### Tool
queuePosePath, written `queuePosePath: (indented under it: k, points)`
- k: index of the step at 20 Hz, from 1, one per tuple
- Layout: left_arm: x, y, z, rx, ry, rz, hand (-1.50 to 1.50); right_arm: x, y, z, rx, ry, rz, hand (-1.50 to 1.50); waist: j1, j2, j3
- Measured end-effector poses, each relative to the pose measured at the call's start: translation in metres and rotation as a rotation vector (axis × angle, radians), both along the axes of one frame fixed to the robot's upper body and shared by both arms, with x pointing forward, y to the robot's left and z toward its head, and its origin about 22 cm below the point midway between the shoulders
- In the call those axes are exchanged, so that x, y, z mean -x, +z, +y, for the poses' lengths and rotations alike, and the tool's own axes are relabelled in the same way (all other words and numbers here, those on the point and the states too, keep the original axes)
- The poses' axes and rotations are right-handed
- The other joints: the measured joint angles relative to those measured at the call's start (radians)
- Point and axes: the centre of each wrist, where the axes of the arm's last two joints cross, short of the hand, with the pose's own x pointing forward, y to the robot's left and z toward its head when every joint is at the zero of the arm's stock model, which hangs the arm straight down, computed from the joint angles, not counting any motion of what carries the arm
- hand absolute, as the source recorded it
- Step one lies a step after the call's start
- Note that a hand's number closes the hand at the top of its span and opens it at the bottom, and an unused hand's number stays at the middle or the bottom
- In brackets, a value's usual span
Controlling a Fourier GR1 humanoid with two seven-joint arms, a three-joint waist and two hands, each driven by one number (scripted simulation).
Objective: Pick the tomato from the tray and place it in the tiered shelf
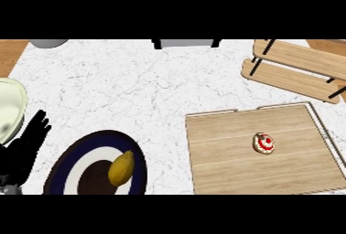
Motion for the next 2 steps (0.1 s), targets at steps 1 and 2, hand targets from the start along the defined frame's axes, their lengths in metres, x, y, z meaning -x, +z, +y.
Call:
queuePosePath:
  k: [1,2]
  points:
    - [0.001,-0.003,0.000,0.003,0.003,0.001,0.00,0.013,0.001,-0.006,-0.001,0.002,0.003,-1.50,-0.004,0.000,0.000]
    - [0.005,-0.003,0.002,0.002,0.004,0.003,0.00,0.026,0.003,-0.011,0.003,0.006,0.007,-1.50,-0.008,-0.001,0.001]
